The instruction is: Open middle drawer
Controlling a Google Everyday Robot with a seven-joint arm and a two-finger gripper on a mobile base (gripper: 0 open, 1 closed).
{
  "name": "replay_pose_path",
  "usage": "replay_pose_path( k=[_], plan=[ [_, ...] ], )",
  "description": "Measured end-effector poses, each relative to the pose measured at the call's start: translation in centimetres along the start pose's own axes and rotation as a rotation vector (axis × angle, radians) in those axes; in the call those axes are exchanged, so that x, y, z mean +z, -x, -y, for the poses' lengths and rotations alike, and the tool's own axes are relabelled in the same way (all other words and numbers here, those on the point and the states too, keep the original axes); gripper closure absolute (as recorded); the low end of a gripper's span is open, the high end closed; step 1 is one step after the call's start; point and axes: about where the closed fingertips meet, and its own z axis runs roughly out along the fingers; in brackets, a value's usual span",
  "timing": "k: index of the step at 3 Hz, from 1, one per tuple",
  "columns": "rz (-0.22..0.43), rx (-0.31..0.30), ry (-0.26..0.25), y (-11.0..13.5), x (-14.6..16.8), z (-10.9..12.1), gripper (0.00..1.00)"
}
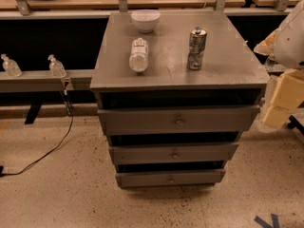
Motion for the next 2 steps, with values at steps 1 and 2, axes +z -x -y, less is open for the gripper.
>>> replay_pose_path(
  k=[1,2],
  plan=[
    [0.0,0.0,0.0,0.0,0.0,0.0,0.0],
    [0.046,0.002,-0.043,0.19,0.91,0.44,0.0]
  ],
)
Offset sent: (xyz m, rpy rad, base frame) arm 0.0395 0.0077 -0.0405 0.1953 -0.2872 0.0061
